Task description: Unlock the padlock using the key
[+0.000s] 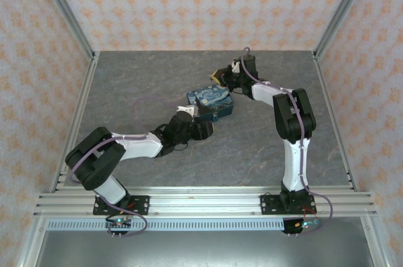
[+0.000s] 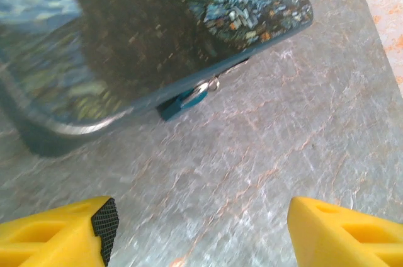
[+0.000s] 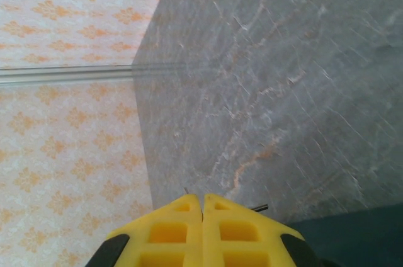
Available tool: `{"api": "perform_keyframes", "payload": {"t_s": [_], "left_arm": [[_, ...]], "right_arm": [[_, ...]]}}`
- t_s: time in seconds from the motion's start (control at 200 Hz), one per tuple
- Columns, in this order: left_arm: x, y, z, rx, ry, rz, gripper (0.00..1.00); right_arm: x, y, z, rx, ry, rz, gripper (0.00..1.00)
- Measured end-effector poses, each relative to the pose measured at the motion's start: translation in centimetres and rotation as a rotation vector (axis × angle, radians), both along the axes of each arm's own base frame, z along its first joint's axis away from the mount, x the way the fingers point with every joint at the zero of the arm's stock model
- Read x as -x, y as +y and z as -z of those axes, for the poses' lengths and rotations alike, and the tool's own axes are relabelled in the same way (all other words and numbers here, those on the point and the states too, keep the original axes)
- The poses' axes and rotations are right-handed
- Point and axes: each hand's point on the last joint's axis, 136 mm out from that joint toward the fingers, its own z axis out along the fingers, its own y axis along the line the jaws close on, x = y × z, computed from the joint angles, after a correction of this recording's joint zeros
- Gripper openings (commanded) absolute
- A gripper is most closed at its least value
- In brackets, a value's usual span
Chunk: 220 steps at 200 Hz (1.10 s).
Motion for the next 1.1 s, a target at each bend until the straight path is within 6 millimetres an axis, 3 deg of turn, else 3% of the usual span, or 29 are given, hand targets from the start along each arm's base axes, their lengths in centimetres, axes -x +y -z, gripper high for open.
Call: {"api": "perform_keyframes", "payload": {"t_s": [0.25,0.495,0.746,0.881,1.101], "left_arm": [[-1.5,-1.3,1.5,-0.022,0.021,0.004,0.72],[-2.9,-0.1,2.2,-0.060,0.018,-0.021,0.73],[-3.3,0.2,2.7,-0.109,0.002,0.006,0.72],[-3.2,0.3,3.5,-0.139,-0.002,0.031,0.74],[-3.1,0.1,4.0,-0.164,-0.015,0.056,0.79]], "right_arm": [[1.2,-0.3,0.4,0.008,0.004,-0.007,0.00],[2.7,-0.9,0.4,0.010,0.005,-0.004,0.00],[2.8,-0.9,0.1,0.006,0.004,-0.003,0.00],[2.9,-0.9,-1.2,-0.004,-0.012,0.000,0.00],[3.2,-1.0,-5.0,-0.052,-0.075,0.015,0.00]]}}
